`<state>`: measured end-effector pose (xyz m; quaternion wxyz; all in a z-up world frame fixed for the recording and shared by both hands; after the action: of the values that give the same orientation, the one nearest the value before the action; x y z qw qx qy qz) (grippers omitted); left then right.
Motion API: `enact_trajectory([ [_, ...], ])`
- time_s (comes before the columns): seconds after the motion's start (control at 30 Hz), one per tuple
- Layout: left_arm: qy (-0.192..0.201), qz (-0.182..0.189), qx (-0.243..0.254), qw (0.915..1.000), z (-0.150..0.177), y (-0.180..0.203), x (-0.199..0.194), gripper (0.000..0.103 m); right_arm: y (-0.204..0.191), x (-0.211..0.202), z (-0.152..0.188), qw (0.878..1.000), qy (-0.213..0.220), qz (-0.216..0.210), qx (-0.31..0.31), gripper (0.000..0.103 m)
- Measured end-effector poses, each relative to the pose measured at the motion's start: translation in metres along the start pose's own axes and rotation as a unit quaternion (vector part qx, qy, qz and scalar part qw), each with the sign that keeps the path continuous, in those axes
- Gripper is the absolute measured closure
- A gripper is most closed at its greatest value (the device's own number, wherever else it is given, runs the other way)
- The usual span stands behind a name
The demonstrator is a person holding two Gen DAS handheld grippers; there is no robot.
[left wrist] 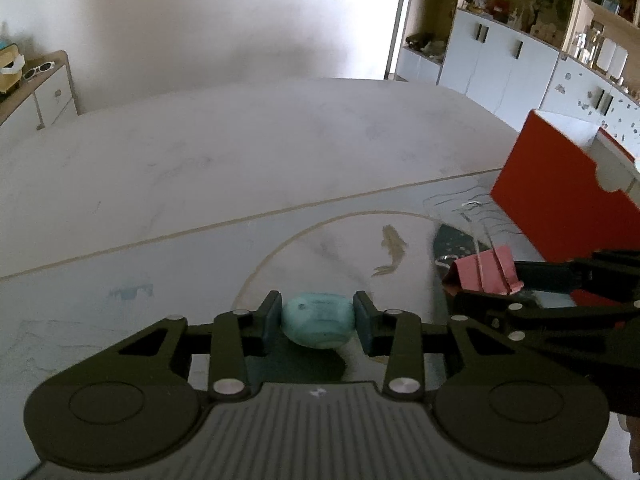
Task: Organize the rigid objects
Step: 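Grasp the teal eraser with left tool while right tool grasps pink binder clip, then carry the teal eraser and pink binder clip over the box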
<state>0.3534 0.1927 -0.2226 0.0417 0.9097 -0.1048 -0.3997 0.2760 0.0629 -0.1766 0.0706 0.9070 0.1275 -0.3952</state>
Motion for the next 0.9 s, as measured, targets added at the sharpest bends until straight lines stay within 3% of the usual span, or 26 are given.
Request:
enact_trajectory([
  [0.57, -0.007, 0.046, 0.035, 0.9983, -0.008, 0.049, -0.054, 0.065, 0.038, -0.074, 0.004, 0.998, 0.033, -0.024, 0.044, 0.055],
  [0.9, 0.017, 0.060, 0.058, 0.9964, -0.026, 0.088, -0.088, 0.065, 0.074, -0.117, -0.002, 0.995, 0.068, -0.035, 0.065, 0.055],
])
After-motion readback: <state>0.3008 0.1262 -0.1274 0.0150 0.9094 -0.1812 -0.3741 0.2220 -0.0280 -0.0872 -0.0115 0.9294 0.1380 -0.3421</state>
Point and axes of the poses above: each gripper's, at about its wrist camera, not at the fingertips, and x roughly the way its jaws point, y to its right, z to its underside, the point moved 5 cm from there along x, roughly the way its jaws point, and after that the axes turned 6 degrees about z, right-handed, at the moved point
